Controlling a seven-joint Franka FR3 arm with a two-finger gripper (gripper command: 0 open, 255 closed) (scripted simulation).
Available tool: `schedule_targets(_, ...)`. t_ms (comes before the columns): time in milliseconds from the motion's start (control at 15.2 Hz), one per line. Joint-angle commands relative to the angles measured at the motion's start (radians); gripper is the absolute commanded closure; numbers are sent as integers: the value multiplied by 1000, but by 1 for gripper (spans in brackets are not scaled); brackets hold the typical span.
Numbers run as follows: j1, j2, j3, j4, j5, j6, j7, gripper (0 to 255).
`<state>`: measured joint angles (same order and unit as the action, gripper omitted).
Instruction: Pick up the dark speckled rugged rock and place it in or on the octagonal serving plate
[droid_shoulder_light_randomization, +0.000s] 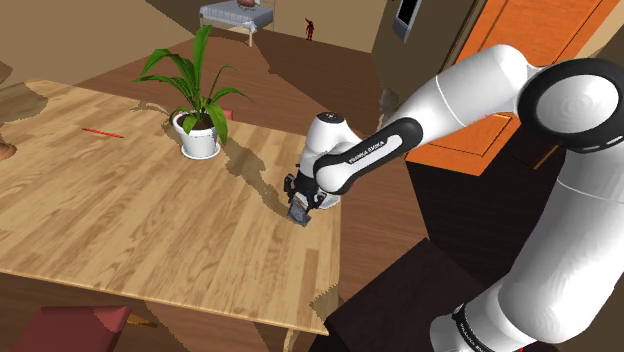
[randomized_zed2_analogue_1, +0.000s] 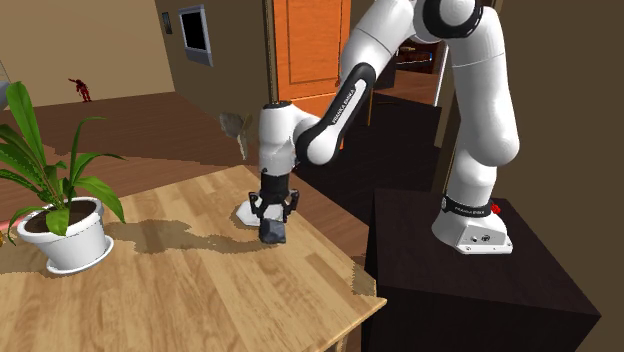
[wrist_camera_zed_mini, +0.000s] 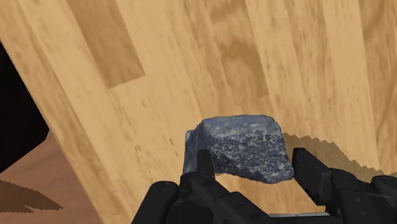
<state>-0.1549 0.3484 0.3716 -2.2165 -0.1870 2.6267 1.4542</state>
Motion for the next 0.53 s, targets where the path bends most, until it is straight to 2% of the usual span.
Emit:
schedule_targets(0, -32, 6, -5, 15, 9, -9, -47, 255)
schedule_targets(462, -140, 77, -34, 148, 27, -76, -211, 255)
